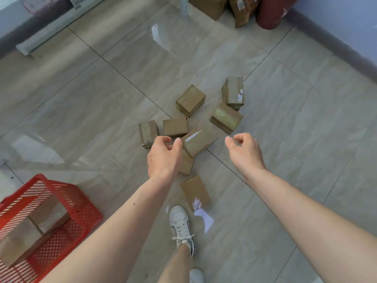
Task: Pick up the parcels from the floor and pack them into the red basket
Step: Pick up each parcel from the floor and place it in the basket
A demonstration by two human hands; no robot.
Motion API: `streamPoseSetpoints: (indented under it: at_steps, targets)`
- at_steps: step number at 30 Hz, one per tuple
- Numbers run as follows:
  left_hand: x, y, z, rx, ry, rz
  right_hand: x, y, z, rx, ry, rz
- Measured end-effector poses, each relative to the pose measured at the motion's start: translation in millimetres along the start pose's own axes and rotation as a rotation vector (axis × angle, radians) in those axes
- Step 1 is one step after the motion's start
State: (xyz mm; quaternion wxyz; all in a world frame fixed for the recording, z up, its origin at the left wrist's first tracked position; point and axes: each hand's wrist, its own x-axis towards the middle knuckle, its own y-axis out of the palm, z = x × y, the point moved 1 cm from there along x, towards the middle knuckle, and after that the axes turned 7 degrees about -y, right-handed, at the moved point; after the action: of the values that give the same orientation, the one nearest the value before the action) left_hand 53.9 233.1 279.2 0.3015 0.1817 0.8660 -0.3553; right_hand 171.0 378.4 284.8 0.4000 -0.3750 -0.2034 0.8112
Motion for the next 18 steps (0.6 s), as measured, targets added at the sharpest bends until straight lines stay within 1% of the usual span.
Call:
streamPoseSetpoints:
  at_steps: [5, 8, 11, 15, 18]
  targets:
    - [34, 34, -22, 0.012, -0.019, -0.013, 59, 8, -8, -0.025, -0.002, 0.038]
    - [58, 58, -21, -0.015, -0.053, -0.005, 99, 20, -21, -0.042, 0.02, 0.07]
    - [84, 83, -11, -0.032, -0.083, -0.008, 136, 37, -38, -0.072, 0.018, 0.101]
    - [126, 122, 13, -0.037, -0.17, -0.013, 177, 68, -71, -0.122, 0.027, 0.165]
    - [160, 154, 37, -0.023, -0.222, 0.021, 207, 94, -99, -0.163, 0.039, 0.213]
